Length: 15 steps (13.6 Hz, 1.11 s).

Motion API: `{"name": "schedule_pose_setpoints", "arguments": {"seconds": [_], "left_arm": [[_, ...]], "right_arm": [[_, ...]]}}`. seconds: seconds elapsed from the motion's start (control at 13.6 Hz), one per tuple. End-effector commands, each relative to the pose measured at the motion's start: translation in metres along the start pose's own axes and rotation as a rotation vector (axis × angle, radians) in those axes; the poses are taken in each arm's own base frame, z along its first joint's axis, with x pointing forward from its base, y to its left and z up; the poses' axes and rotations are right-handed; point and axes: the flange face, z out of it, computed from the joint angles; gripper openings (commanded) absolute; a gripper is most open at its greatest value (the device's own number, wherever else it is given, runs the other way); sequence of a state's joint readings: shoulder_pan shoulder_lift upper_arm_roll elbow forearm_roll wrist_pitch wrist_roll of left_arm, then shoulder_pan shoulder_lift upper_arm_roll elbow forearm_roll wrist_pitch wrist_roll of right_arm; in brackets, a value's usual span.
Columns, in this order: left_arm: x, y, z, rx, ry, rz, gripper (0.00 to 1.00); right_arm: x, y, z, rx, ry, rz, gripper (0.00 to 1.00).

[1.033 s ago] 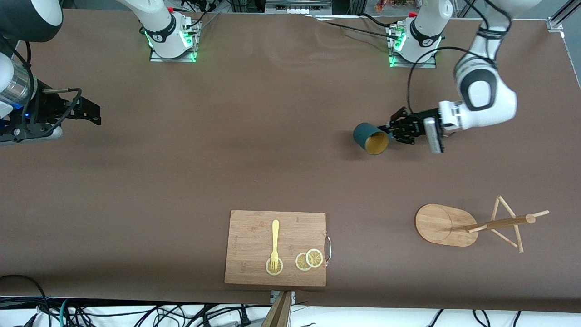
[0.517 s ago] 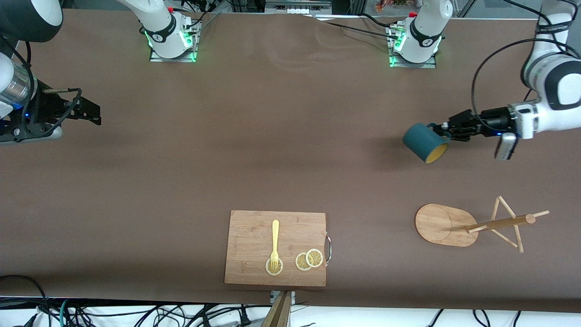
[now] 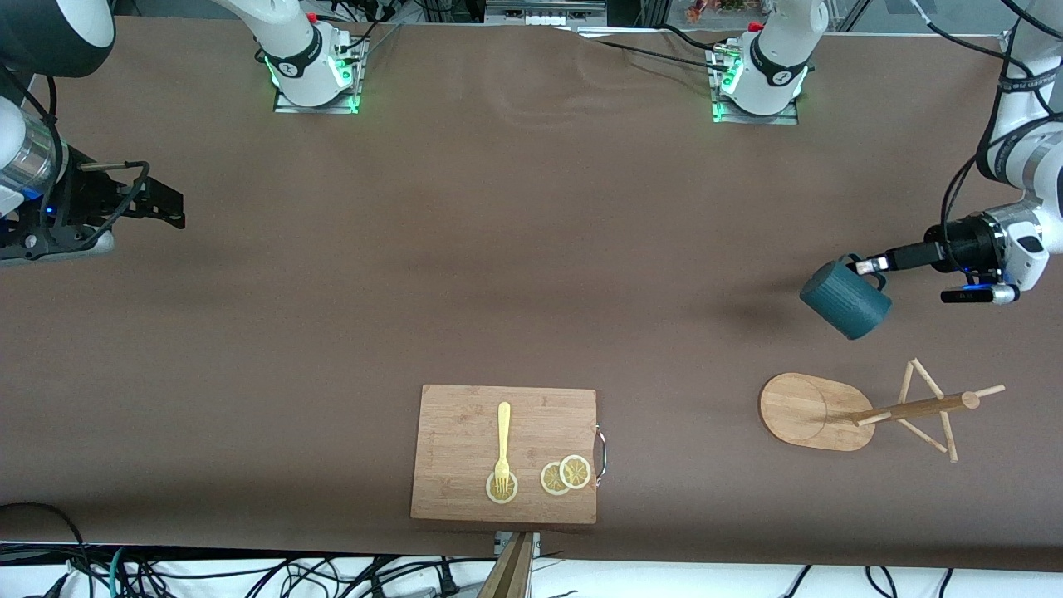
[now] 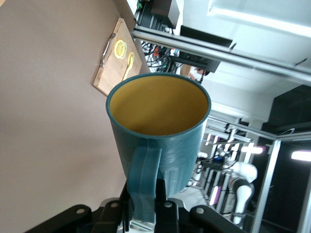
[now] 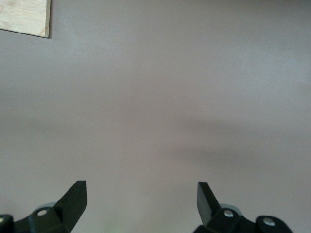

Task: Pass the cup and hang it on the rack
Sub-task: 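Lift the mug with the left gripper and carry it toward the rack, then hang the mug handle onto a rack peg with the left gripper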

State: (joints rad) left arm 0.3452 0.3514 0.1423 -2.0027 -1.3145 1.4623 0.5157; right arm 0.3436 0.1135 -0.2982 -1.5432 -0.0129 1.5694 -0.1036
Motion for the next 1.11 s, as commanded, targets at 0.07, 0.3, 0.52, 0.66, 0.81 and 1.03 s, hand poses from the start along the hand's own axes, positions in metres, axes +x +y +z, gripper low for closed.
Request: {"name": "schedule_pose_setpoints", "arguments": {"seconds": [0.07,0.3,0.52,0.66,0.81,1.03], "left_arm": [[0.03,0.015,-0.013,-0.092,-0.019,-0.052,0.01],[0.052,-0.004,-0.031,-0.173,-0.016,-0.067,0.02],[0.066,-0.004,-0.035,-0.199,-0.018,-0.051,0.04],[0.073,-0.018,-0.037,-0.241,0.005,-0.07,0.05],[0.079,-0.025,-0.038,-0.259,0.016,-0.071,0.06],[0.085,-0.041,-0.047,-0.289,0.038,-0.084,0.06]], "right_arm": [[-0.002,0.0,-0.002,-0.005,0.001,0.002,1.0],[-0.002,0.001,-0.001,-0.006,-0.001,0.003,1.0],[-0.002,0.001,-0.001,-0.006,-0.001,0.003,1.0],[-0.002,0.001,-0.001,-0.006,-0.001,0.003,1.0],[-0.002,0.001,-0.001,-0.006,-0.001,0.003,1.0],[-0.002,0.0,-0.001,-0.006,-0.001,0.002,1.0]]}}
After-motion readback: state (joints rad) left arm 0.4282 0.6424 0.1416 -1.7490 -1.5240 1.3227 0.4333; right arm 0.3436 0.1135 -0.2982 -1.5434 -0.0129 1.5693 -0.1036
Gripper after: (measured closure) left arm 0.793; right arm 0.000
